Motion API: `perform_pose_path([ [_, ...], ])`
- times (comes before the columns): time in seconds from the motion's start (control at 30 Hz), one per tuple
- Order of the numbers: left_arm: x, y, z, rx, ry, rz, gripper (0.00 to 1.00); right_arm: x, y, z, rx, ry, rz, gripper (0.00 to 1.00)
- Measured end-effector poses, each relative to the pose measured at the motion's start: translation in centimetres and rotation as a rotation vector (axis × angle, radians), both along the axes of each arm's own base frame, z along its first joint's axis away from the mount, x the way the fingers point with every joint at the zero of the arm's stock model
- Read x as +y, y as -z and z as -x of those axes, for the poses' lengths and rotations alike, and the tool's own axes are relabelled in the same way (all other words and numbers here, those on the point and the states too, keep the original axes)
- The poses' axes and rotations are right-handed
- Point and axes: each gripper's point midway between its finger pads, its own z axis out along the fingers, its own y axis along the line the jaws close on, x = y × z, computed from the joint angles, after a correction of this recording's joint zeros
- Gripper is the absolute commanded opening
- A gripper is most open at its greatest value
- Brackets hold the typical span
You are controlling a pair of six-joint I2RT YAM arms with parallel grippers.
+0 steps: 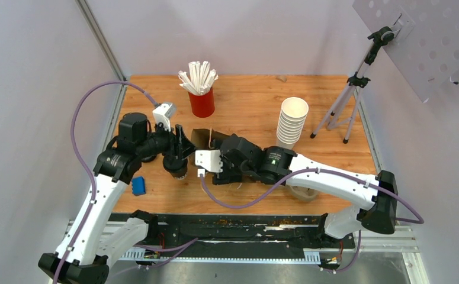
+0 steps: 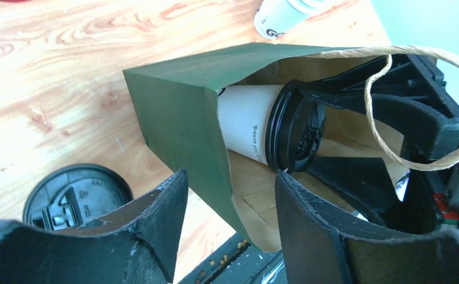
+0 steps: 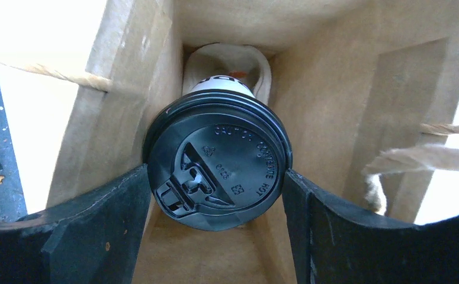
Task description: Pack the takeout coffee
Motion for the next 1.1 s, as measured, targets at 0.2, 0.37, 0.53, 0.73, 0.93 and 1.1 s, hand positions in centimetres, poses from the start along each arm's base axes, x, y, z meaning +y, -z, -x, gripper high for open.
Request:
perform_pose_path([
  [0.2, -0.1, 1.5, 1.8, 0.062, 0.011, 0.029, 0.75, -0.4, 2.2, 1.2, -0.004, -0.001, 0.028, 0.76],
  [0.37, 0.1, 2.7, 2.5, 0.114, 0.006, 0.02, 0.74, -1.0, 2.3, 1.6, -0.008, 0.016, 0.022, 0.76],
  [0.53, 0.5, 2.5, 2.9, 0.105, -0.01, 0.017, 0.68, -2.1, 2.2, 1.9, -0.009, 0.037, 0.001, 0.75],
  [0.73, 0.1, 2.3, 3.3, 0.103, 0.005, 0.049, 0.52, -2.8, 2.5, 2.4, -0.001, 0.047, -0.008, 0.75],
  [0.93, -0.3, 2.4, 3.1, 0.104, 0.018, 0.064, 0.21, -2.8, 2.6, 2.3, -0.003, 0.05, -0.008, 0.75],
  [1.1, -0.7, 2.6, 3.2, 0.102, 0.044, 0.077, 0.17, -2.3, 2.5, 2.1, -0.009, 0.045, -0.012, 0.75],
])
